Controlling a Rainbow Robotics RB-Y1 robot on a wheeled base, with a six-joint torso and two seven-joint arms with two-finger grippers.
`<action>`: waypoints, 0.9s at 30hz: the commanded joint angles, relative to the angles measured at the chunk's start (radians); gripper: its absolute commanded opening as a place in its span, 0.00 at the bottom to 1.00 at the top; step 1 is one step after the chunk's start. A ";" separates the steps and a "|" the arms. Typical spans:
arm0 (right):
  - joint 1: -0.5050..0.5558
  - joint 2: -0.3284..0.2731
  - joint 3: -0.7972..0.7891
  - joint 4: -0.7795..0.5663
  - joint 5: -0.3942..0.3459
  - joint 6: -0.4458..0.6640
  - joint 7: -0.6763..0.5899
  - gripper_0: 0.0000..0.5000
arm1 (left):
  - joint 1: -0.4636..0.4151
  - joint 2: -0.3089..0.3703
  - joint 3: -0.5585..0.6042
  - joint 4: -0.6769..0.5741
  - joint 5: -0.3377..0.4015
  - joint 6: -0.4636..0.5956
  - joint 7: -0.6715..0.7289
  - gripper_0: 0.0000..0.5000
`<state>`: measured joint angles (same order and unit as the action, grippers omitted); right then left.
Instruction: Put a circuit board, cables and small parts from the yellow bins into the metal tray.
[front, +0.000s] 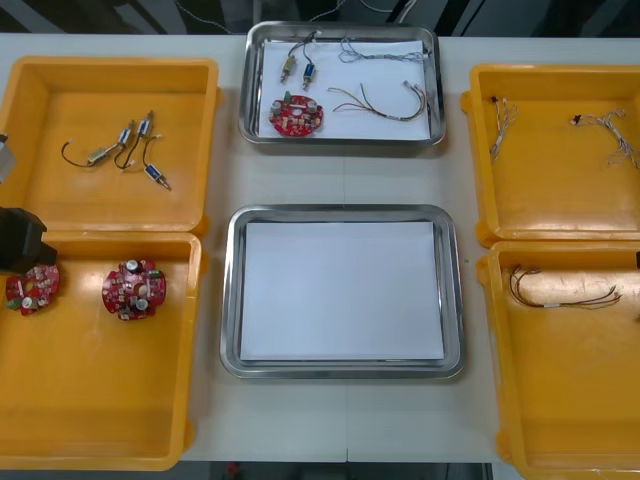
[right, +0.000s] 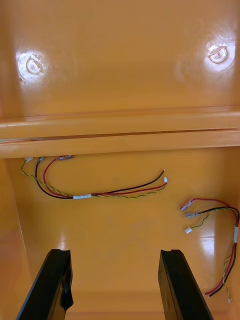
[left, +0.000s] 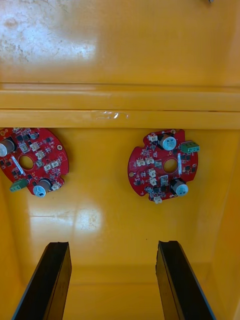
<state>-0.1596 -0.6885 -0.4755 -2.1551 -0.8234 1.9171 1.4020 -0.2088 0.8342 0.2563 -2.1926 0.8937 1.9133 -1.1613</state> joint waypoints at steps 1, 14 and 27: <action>0.012 -0.042 -0.008 -0.008 -0.008 0.003 -0.028 1.00 | 0.014 0.040 0.032 -0.027 -0.001 0.007 -0.077 1.00; 0.012 -0.042 -0.008 -0.008 -0.008 0.003 -0.028 1.00 | 0.014 0.040 0.032 -0.027 -0.001 0.007 -0.077 1.00; 0.012 -0.042 -0.008 -0.008 -0.008 0.003 -0.028 1.00 | 0.014 0.040 0.032 -0.027 -0.001 0.007 -0.077 1.00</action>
<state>-0.1596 -0.6885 -0.4755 -2.1551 -0.8234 1.9171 1.4020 -0.2088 0.8342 0.2563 -2.1926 0.8937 1.9133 -1.1614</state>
